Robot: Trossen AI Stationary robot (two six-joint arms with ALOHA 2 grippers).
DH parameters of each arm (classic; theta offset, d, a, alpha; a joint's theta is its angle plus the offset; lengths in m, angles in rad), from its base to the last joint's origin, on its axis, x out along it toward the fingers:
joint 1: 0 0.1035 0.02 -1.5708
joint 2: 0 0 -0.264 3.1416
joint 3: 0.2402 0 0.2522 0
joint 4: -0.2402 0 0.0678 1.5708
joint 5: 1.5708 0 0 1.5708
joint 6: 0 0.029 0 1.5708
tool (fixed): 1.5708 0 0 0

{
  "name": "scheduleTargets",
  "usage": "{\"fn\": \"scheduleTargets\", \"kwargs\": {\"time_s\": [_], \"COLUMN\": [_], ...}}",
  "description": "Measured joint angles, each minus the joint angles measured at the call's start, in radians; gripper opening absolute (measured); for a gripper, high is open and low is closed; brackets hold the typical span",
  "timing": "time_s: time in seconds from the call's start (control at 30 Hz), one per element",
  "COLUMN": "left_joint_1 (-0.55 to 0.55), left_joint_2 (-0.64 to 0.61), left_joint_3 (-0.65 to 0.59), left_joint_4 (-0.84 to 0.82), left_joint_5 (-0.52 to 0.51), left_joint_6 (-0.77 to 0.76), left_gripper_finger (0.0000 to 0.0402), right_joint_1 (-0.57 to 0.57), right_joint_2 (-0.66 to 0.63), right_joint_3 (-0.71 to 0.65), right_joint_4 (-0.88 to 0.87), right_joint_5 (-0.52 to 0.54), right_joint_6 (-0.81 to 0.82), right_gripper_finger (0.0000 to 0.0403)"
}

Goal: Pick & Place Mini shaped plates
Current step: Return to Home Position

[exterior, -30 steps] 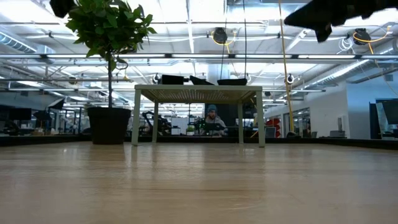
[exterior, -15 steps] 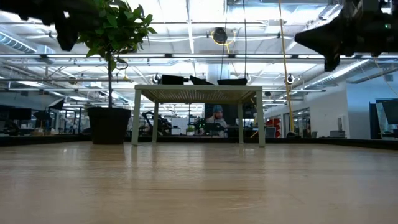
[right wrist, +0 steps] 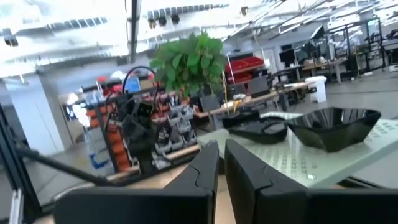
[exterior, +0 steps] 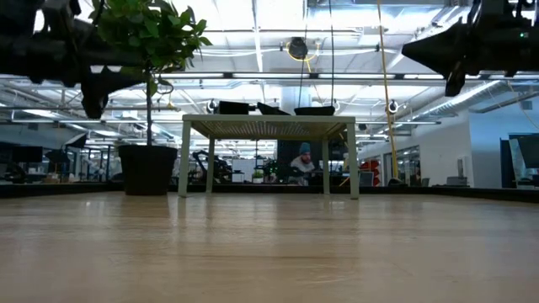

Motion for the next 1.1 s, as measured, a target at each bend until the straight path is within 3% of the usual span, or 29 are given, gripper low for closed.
{"fn": "scheduleTargets", "kwargs": {"time_s": [0.07,0.43,0.67,1.1], "left_joint_1": [0.0,0.0,0.0,0.0], "left_joint_2": [0.0,0.002,0.002,0.002], "left_joint_3": [-0.05,-0.055,-0.055,-0.055], "left_joint_4": [0.071,0.045,0.019,0.02], "left_joint_5": [0.0,0.06,0.06,0.06], "left_joint_6": [0.0,0.04,0.044,0.048], "left_gripper_finger": [0.0141,0.0141,0.0141,0.0141], "right_joint_1": [0.0,0.0,0.0,0.0], "right_joint_2": [0.0,0.002,0.002,0.002], "right_joint_3": [-0.001,-0.002,-0.003,-0.003], "right_joint_4": [-0.034,-0.302,-0.311,-0.311], "right_joint_5": [-0.001,0.005,-0.001,-0.002], "right_joint_6": [0.0,0.225,0.321,0.307], "right_gripper_finger": [0.002,0.002,0.002,0.002]}}
